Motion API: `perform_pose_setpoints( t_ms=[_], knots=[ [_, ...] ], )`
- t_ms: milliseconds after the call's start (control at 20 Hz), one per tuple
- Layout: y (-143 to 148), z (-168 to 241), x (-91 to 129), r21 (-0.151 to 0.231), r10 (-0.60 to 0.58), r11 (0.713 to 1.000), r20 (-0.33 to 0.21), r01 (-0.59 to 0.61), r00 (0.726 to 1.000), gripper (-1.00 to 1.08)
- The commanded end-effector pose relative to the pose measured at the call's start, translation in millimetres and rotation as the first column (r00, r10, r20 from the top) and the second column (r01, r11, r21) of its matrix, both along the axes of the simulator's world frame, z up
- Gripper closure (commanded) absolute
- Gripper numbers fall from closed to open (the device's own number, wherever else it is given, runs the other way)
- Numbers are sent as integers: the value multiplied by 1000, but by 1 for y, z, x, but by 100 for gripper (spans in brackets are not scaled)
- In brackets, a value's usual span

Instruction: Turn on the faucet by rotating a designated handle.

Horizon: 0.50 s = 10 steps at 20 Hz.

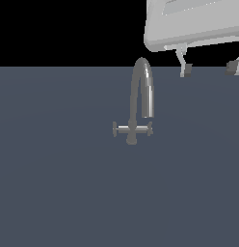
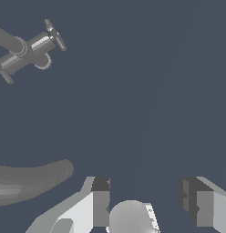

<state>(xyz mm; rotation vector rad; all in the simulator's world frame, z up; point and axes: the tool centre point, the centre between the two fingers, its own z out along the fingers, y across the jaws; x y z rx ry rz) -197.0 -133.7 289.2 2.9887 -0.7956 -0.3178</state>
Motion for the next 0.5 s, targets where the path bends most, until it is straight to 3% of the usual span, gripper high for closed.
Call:
perform_pose_setpoints(
  t_ms=[0,50,100,150,200,250,350,400,450],
  knots=[
    [-15,2,39,-80,12,997,51,-8,999,-25],
    [-8,-1,55,-44,-52,997,86,56,995,-25],
    [-23,-1,69,-71,-95,992,114,104,989,-27],
    [-12,-15,80,-43,-122,991,117,128,986,-21],
    [-35,-9,94,-75,-123,988,148,135,981,0],
    [-33,-31,92,-79,-131,987,116,141,985,13],
    [-26,-61,105,-22,-269,962,129,274,955,0],
    [-27,-79,105,-15,-307,950,119,311,944,-11],
    [-19,-89,113,8,-363,931,106,364,926,-33]
  ],
)
